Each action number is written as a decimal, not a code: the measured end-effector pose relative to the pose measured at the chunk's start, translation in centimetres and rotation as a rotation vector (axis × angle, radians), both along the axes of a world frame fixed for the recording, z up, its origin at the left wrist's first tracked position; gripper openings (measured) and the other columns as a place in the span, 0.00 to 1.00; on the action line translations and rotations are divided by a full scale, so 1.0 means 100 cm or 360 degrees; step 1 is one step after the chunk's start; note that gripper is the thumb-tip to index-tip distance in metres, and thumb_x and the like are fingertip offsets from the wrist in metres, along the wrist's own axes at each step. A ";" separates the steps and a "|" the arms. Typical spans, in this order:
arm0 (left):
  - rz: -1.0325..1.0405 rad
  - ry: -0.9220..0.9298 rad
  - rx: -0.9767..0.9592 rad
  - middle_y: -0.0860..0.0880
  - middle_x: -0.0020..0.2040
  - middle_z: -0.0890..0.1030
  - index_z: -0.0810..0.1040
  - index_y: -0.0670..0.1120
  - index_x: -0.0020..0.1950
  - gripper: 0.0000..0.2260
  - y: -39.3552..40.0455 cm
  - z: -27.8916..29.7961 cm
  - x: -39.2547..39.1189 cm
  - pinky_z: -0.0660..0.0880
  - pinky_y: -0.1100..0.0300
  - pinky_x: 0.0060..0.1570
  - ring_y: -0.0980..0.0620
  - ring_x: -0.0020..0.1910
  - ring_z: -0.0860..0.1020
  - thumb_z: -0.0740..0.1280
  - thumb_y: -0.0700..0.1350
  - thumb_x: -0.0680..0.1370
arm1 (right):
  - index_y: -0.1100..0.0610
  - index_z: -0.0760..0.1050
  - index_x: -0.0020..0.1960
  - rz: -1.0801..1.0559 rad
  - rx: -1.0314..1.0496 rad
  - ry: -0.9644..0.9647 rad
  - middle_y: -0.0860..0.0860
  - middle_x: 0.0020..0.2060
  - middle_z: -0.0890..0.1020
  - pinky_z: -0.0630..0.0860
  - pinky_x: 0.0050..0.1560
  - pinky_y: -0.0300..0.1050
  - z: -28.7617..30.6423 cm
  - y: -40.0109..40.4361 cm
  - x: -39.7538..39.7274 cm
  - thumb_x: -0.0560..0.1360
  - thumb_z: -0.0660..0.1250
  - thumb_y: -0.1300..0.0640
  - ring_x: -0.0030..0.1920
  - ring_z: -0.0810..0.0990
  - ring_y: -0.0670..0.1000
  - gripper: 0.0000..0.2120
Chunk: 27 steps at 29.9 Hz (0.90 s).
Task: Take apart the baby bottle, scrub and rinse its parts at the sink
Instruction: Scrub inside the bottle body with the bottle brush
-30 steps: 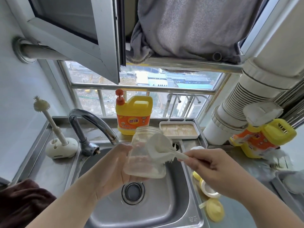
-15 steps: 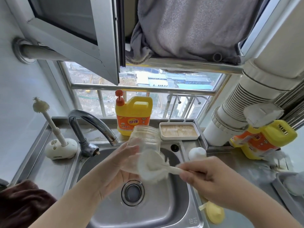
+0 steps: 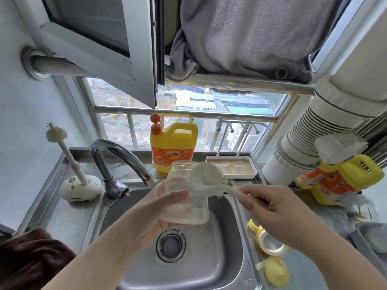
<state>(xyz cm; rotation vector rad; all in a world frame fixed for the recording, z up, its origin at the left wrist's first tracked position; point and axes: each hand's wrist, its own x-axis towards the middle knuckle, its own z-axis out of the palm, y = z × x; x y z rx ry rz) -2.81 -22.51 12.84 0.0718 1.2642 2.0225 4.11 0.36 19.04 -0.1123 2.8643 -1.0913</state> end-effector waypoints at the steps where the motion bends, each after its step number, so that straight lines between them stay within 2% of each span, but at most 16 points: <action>1: 0.0003 -0.0041 0.0028 0.41 0.54 0.82 0.75 0.49 0.61 0.32 0.001 0.000 0.000 0.79 0.45 0.52 0.41 0.53 0.81 0.76 0.44 0.57 | 0.37 0.76 0.49 0.0037 -0.0026 -0.0011 0.49 0.25 0.69 0.62 0.31 0.39 -0.002 -0.005 -0.001 0.75 0.61 0.43 0.26 0.65 0.43 0.07; 3: -0.0031 -0.0135 0.0105 0.39 0.56 0.81 0.75 0.49 0.63 0.31 -0.001 0.000 -0.002 0.79 0.46 0.50 0.39 0.55 0.80 0.74 0.46 0.59 | 0.39 0.77 0.49 0.0055 -0.0094 -0.0051 0.47 0.25 0.68 0.61 0.31 0.39 -0.003 -0.009 0.001 0.75 0.61 0.43 0.27 0.64 0.43 0.07; 6: -0.0047 -0.0204 0.0156 0.36 0.62 0.77 0.72 0.47 0.67 0.31 -0.008 -0.003 -0.006 0.78 0.45 0.50 0.36 0.59 0.77 0.71 0.50 0.64 | 0.36 0.78 0.48 0.0017 -0.0205 -0.0093 0.47 0.25 0.68 0.62 0.33 0.40 -0.001 -0.002 0.003 0.70 0.59 0.38 0.28 0.64 0.44 0.11; 9: -0.0048 -0.0219 0.0124 0.35 0.63 0.76 0.72 0.47 0.67 0.37 -0.009 -0.007 -0.003 0.78 0.47 0.47 0.38 0.55 0.78 0.78 0.51 0.60 | 0.34 0.78 0.47 0.0018 -0.0235 -0.0154 0.46 0.25 0.68 0.61 0.32 0.36 -0.004 0.001 0.005 0.67 0.59 0.37 0.27 0.64 0.43 0.13; 11: -0.0066 -0.0217 0.0128 0.34 0.63 0.75 0.73 0.45 0.66 0.41 -0.007 -0.008 0.000 0.76 0.46 0.50 0.39 0.54 0.78 0.81 0.54 0.56 | 0.34 0.79 0.47 0.0025 -0.0215 -0.0172 0.47 0.25 0.69 0.61 0.31 0.35 -0.006 0.003 0.008 0.67 0.59 0.37 0.27 0.65 0.43 0.13; 13: -0.0083 -0.0246 0.0176 0.35 0.61 0.76 0.76 0.45 0.64 0.39 -0.004 -0.006 0.003 0.77 0.44 0.51 0.37 0.56 0.78 0.82 0.52 0.55 | 0.34 0.79 0.47 -0.0010 -0.0238 -0.0144 0.47 0.26 0.69 0.61 0.32 0.35 -0.009 0.006 0.011 0.67 0.59 0.37 0.27 0.65 0.42 0.13; 16: -0.0060 -0.0246 0.0200 0.36 0.57 0.80 0.81 0.46 0.57 0.34 0.002 0.000 0.004 0.80 0.45 0.43 0.34 0.54 0.79 0.83 0.50 0.53 | 0.35 0.79 0.48 -0.0010 -0.0332 -0.0150 0.45 0.25 0.68 0.61 0.31 0.33 -0.012 0.001 0.016 0.68 0.59 0.37 0.27 0.64 0.42 0.13; 18: -0.0027 -0.0179 0.0130 0.37 0.53 0.82 0.81 0.46 0.56 0.35 0.002 0.003 0.001 0.82 0.47 0.38 0.37 0.50 0.81 0.83 0.51 0.50 | 0.39 0.80 0.48 0.0061 -0.0362 -0.0254 0.45 0.24 0.67 0.60 0.30 0.32 -0.013 0.001 0.022 0.72 0.61 0.42 0.27 0.63 0.41 0.11; 20: 0.0002 -0.0119 0.0038 0.39 0.51 0.83 0.79 0.47 0.56 0.37 0.000 0.004 -0.001 0.82 0.48 0.38 0.40 0.47 0.82 0.83 0.51 0.48 | 0.41 0.81 0.48 0.0103 -0.0287 -0.0316 0.47 0.25 0.69 0.61 0.31 0.35 -0.011 0.008 0.025 0.74 0.63 0.42 0.27 0.64 0.42 0.10; 22: -0.0021 -0.0063 -0.0030 0.39 0.52 0.82 0.78 0.49 0.57 0.38 0.000 0.005 -0.002 0.81 0.45 0.43 0.39 0.49 0.82 0.83 0.52 0.49 | 0.39 0.80 0.45 0.0006 -0.0141 -0.0219 0.52 0.27 0.72 0.64 0.32 0.42 -0.012 0.018 0.021 0.70 0.61 0.35 0.28 0.66 0.45 0.13; 24: -0.0025 -0.0036 -0.0035 0.38 0.53 0.82 0.77 0.49 0.58 0.35 0.004 0.005 -0.002 0.80 0.43 0.45 0.38 0.51 0.81 0.81 0.50 0.53 | 0.35 0.79 0.45 -0.0098 -0.0116 -0.0058 0.54 0.30 0.75 0.66 0.33 0.43 -0.012 0.017 0.013 0.69 0.59 0.34 0.29 0.68 0.46 0.12; 27: -0.0002 -0.0005 -0.0014 0.41 0.49 0.84 0.78 0.49 0.57 0.30 0.007 0.006 -0.003 0.82 0.48 0.37 0.42 0.45 0.83 0.79 0.47 0.55 | 0.36 0.79 0.49 0.0132 -0.0177 -0.0131 0.47 0.27 0.72 0.63 0.32 0.37 -0.010 0.002 0.012 0.72 0.61 0.39 0.28 0.66 0.43 0.09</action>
